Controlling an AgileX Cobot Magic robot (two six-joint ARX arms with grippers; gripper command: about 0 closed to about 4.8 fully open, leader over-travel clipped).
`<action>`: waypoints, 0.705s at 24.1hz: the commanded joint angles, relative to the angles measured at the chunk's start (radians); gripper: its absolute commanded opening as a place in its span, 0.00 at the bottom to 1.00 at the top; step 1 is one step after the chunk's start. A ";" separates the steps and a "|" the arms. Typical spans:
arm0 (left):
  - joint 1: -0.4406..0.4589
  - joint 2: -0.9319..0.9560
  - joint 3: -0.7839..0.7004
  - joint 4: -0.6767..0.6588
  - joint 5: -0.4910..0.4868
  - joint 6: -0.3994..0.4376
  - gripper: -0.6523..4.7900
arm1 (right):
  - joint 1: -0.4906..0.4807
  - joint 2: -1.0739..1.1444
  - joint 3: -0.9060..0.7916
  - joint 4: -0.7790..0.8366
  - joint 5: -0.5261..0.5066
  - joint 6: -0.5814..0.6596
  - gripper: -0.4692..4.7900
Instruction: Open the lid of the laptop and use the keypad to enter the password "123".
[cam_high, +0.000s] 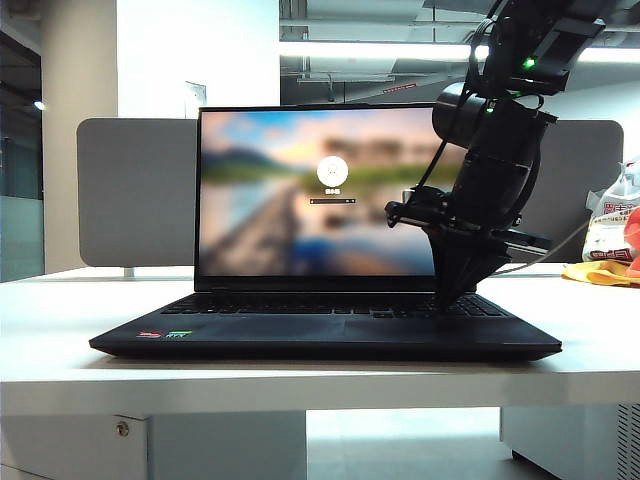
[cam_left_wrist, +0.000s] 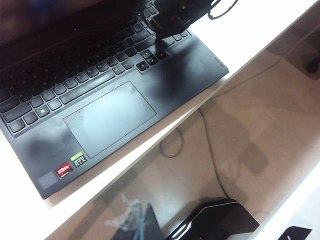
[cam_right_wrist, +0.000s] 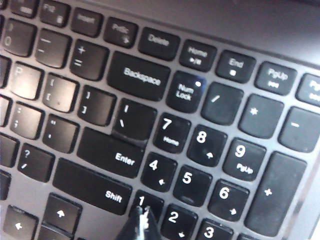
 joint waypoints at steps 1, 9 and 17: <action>0.000 -0.001 0.004 0.005 0.004 0.007 0.11 | 0.001 0.003 0.001 0.002 -0.014 0.001 0.09; 0.000 -0.001 0.004 0.005 0.004 0.006 0.11 | 0.000 -0.046 0.001 0.002 0.016 -0.004 0.09; 0.000 -0.001 0.004 0.004 0.004 0.006 0.11 | -0.005 -0.041 -0.001 -0.029 0.058 -0.003 0.09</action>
